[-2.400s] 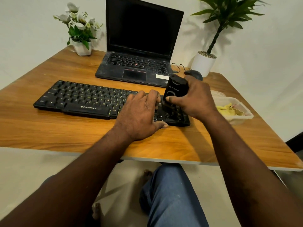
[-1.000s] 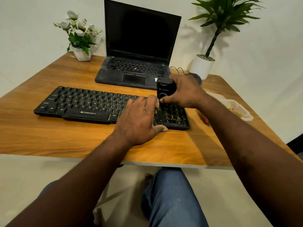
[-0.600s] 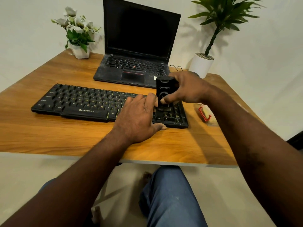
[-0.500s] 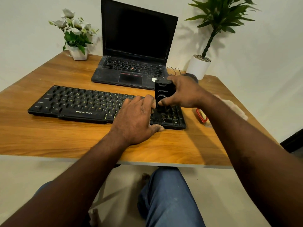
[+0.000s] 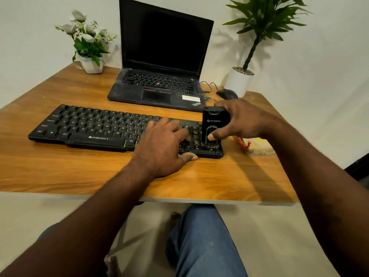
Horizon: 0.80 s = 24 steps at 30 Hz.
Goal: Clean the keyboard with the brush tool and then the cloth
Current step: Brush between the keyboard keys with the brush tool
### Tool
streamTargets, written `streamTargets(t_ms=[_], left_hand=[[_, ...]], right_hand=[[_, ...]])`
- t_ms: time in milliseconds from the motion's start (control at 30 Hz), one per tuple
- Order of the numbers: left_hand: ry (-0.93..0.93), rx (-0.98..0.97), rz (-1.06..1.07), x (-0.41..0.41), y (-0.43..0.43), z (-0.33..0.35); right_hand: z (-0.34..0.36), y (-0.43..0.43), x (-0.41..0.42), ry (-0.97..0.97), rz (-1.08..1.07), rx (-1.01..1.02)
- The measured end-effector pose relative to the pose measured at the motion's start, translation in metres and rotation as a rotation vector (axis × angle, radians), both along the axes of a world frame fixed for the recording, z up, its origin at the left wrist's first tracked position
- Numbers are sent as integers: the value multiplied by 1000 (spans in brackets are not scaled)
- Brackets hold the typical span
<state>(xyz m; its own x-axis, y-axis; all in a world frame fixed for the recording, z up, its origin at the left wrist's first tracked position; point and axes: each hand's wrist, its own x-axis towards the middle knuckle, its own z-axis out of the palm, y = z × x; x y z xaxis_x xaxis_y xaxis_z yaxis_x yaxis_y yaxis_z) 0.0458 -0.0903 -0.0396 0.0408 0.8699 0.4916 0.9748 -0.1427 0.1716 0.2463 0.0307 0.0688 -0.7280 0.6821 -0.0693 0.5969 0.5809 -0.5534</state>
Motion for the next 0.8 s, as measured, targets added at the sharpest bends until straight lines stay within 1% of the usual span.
streamTargets(t_ms=[100, 133, 200, 300, 367, 467, 500, 533, 600, 667, 700, 800], left_hand=[[-1, 3, 0, 1, -1, 0], [-1, 4, 1, 2, -2, 0], [2, 6, 3, 2, -2, 0], [5, 6, 3, 2, -1, 1], [1, 0, 2, 2, -1, 1], [-5, 10, -5, 2, -1, 1], [-5, 15, -5, 2, -2, 1], [-5, 19, -4, 2, -2, 1], [-4, 19, -4, 3, -3, 1], [-4, 16, -4, 2, -2, 1], [-4, 13, -4, 3, -2, 1], [-7, 16, -6, 2, -2, 0]], right_hand=[[-11, 8, -4, 113, -221, 223], [-15, 8, -6, 139, -264, 246], [-20, 3, -8, 132, -249, 203], [-11, -7, 3, 33, -145, 75], [-3, -9, 10, 39, -123, 43], [-7, -6, 7, 110, -280, 231], [-10, -7, 4, 109, -306, 251], [-13, -10, 2, 91, -296, 229], [-11, -14, 5, 38, -219, 110], [-2, -17, 12, 29, -143, 3], [-1, -18, 15, 44, -138, 5], [-12, -18, 16, 100, -283, 190]])
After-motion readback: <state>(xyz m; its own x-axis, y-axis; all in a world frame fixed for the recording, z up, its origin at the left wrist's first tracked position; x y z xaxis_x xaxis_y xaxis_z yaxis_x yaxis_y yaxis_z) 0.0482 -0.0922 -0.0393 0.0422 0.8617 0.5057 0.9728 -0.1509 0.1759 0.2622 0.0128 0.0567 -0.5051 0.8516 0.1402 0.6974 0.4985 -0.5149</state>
